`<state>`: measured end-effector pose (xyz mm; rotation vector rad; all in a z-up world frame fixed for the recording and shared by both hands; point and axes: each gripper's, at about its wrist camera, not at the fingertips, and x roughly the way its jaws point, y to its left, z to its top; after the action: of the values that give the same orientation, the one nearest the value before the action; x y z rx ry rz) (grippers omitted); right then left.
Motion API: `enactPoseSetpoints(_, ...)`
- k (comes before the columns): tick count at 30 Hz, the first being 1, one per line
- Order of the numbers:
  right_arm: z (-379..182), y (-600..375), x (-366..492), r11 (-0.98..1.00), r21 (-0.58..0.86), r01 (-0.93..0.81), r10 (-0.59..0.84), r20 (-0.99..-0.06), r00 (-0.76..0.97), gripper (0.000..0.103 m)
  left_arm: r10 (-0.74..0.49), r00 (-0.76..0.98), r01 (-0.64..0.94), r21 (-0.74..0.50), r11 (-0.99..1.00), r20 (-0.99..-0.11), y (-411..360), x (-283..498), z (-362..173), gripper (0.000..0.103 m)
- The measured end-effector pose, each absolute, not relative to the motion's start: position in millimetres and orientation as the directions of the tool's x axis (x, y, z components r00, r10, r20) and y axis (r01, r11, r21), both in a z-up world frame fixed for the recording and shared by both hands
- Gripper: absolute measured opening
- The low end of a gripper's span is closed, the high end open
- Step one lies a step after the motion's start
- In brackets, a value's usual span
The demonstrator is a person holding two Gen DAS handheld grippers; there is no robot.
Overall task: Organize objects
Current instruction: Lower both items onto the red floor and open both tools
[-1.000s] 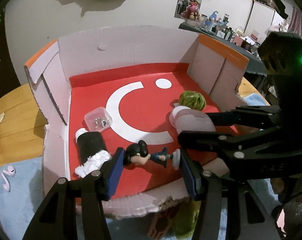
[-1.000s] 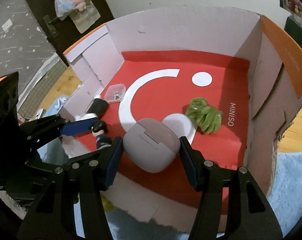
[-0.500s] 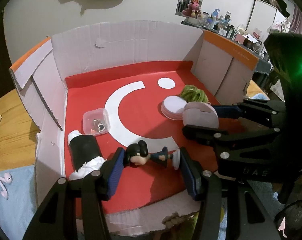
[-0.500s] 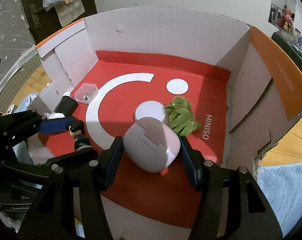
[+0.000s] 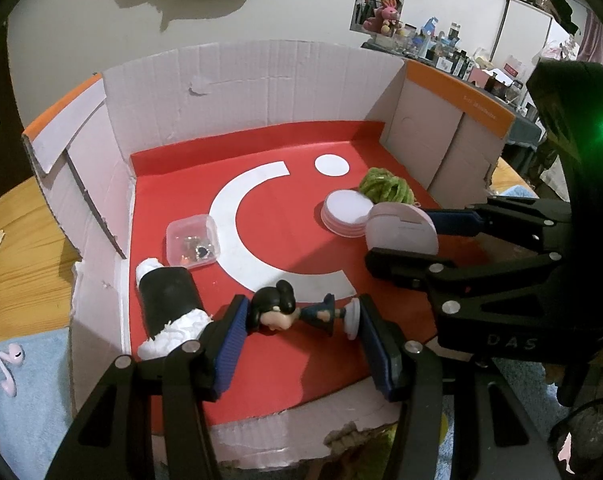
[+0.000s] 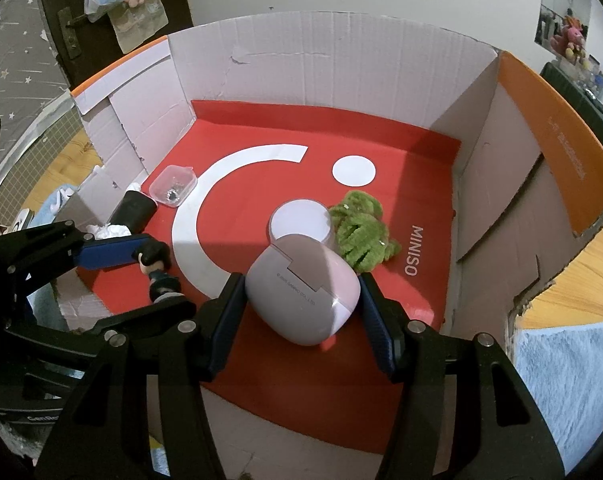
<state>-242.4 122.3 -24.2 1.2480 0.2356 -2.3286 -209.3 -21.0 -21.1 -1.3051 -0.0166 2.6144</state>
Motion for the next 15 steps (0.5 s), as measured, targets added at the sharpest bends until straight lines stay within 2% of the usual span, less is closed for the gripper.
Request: enactPoseSetpoints(15,-13,123,-235,-0.864,0.11,0.492,-0.37,-0.802,-0.469,0.057,0.186,-0.594,-0.184,-0.093,-0.978,-0.783,-19,-200,-18,0.057)
